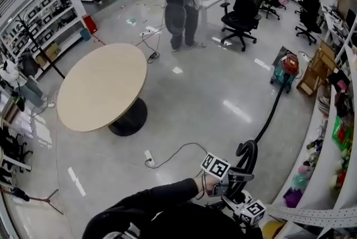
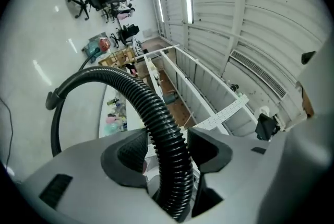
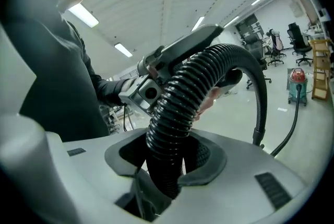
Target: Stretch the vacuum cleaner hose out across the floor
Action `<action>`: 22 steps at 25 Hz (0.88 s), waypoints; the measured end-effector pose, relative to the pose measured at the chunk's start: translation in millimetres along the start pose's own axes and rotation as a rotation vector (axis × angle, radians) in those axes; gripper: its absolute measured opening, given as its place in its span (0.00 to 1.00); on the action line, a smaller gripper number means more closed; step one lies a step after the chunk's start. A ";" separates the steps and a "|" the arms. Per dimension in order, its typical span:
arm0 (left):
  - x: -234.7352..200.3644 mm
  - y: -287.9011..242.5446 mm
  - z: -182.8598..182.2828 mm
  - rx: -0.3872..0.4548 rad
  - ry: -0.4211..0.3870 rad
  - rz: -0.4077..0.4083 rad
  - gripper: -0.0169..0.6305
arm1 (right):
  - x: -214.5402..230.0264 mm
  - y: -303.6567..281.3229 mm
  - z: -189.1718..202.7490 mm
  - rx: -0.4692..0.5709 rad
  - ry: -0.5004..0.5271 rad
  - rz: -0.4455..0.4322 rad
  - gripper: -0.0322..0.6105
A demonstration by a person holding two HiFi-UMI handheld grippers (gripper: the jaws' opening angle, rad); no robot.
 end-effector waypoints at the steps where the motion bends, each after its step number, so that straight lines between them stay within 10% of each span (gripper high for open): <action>1: -8.1 13.9 4.4 0.002 -0.001 0.006 0.41 | -1.7 -15.1 5.2 -0.048 0.011 0.001 0.32; 10: -15.7 116.2 54.0 -0.018 -0.216 0.014 0.33 | -27.2 -91.9 37.1 -0.245 0.064 0.186 0.34; 13: -10.3 136.9 62.4 -0.006 -0.313 0.007 0.33 | -38.2 -78.7 31.2 -0.114 -0.053 0.235 0.50; 22: 45.0 165.0 132.3 -0.072 -0.623 -0.056 0.33 | -111.7 1.4 8.5 0.497 -0.344 0.072 0.51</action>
Point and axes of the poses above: the fingertips, and each gripper's own axes: y backward along the fingers, x to its right, z out of its underside, the point moved 7 cm from there along y, backward along the fingers, and after that the axes turned 10 degrees about -z, right-handed, at the moved point
